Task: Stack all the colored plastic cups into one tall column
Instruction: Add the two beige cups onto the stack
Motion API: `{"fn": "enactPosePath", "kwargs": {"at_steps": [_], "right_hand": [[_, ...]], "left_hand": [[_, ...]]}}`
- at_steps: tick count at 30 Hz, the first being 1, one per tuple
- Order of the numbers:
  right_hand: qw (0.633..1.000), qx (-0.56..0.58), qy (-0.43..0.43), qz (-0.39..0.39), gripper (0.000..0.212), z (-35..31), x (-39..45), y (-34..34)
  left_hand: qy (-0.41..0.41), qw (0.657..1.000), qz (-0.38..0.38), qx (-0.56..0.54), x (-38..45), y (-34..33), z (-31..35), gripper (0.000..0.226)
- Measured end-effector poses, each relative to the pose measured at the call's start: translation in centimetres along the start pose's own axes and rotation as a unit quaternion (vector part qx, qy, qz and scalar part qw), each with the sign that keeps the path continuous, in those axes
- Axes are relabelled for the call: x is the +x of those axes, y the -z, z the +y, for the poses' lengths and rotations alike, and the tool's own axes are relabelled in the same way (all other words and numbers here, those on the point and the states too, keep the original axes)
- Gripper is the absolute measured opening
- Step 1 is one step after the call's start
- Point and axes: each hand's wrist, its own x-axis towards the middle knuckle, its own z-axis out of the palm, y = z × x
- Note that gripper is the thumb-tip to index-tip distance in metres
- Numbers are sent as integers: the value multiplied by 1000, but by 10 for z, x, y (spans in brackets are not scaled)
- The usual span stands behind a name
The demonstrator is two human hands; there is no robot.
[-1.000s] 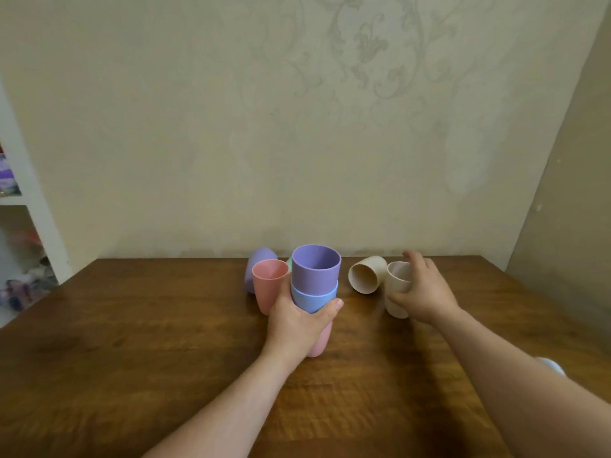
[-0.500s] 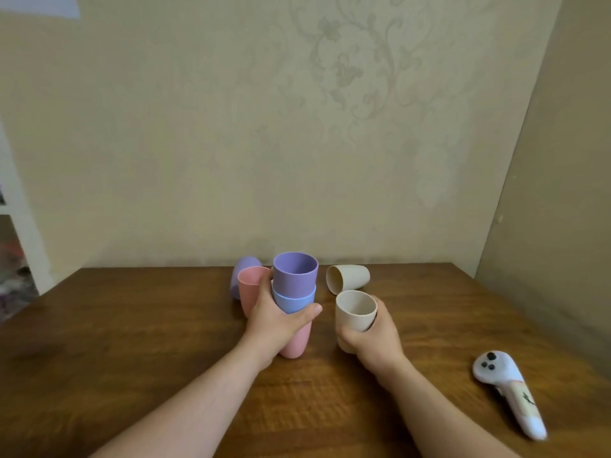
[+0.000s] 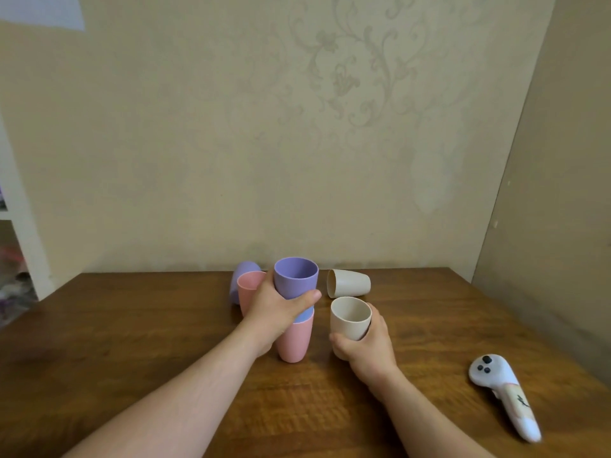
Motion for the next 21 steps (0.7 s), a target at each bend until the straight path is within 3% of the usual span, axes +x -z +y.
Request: {"fn": "enactPosePath", "kwargs": {"at_steps": [5,9,10,13,17,21], "right_hand": [[991,92,-81,-59,57,-19,14,12],[987,158,-15,6,40,-75,29,24],[985,170,14,18,43,-94,33,25],[976,206,76,3,83,-151,47,18],[969,184,147,-74,90,-187,41,8],[972,109,152,-141,96,-169,36,-19]], "left_hand": [[-23,999,28,11,-2,-6,-7,64],[-25,999,30,19,0,-6,-9,63],[-25,999,30,23,1,-5,-9,63],[-17,998,37,39,8,2,-10,66],[-4,996,34,85,7,2,-6,70],[-5,995,37,98,6,-3,-10,60]]}}
